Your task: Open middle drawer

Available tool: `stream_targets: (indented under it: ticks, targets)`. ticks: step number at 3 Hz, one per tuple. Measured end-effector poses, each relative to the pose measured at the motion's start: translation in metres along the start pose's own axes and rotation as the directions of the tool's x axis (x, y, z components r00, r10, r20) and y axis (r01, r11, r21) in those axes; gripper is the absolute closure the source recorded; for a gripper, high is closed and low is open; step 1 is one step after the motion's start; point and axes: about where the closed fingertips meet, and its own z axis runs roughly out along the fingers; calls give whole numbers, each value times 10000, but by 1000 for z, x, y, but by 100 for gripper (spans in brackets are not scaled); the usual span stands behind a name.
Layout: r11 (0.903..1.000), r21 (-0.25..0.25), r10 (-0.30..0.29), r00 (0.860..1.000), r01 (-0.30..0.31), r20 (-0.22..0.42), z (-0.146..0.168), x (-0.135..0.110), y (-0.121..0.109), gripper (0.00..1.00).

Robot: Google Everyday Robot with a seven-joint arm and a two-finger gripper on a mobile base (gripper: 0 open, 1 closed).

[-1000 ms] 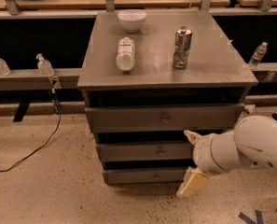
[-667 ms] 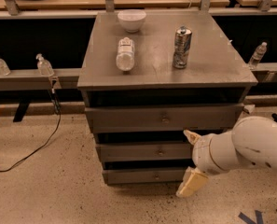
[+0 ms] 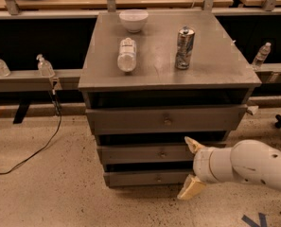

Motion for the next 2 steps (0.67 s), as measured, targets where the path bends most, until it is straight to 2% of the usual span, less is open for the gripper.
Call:
stream_targets:
  ticks: [1,2]
  targets:
    - [9988,461,-176,9998,177,-10,31,24,-1,0]
    - [9984,540,161,9997,-151,-194,94,86,3,0]
